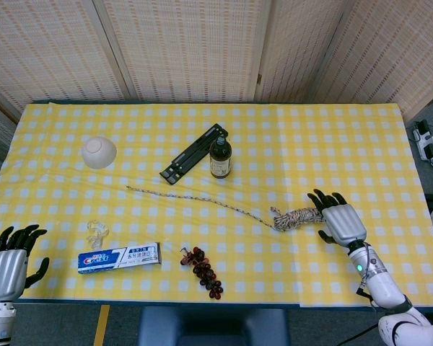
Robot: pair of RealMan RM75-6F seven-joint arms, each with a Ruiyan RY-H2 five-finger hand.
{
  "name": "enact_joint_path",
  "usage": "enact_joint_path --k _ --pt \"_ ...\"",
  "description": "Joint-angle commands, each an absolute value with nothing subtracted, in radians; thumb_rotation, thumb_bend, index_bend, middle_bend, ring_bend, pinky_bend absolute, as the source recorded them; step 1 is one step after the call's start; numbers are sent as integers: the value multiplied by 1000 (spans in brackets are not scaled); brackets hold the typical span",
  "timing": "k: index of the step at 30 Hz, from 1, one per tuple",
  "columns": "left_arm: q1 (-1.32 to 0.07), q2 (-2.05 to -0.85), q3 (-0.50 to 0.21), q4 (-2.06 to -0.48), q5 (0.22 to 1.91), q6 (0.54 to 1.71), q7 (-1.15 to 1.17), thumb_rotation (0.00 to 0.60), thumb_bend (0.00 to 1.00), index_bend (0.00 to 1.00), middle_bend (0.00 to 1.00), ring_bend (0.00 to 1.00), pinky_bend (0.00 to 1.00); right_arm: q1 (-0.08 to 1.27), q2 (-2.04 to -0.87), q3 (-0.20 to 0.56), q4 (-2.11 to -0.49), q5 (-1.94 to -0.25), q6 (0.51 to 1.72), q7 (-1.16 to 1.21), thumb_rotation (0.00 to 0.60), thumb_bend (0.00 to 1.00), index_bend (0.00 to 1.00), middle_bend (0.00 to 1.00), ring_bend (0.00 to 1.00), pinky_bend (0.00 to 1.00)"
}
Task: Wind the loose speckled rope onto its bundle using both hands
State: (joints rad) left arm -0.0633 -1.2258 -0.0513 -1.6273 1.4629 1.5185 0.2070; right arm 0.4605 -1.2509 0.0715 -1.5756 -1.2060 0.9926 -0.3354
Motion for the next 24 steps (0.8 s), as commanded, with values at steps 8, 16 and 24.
enact_joint_path --k 8,16,24 --pt "-59 -1205 -43 -1645 1476 1521 176 600 385 284 208 201 129 489 -1385 74 -1350 -1231 961 -234 600 350 152 207 241 128" --pt "-62 -1201 -42 -1654 1470 1511 187 600 380 284 200 196 129 496 -1413 62 -1310 -1281 956 -179 600 350 172 235 256 148" --pt "-62 -1203 -43 -1653 1460 1506 187 600 379 283 200 196 129 502 -1412 58 -1323 -1293 951 -183 600 350 194 245 273 149"
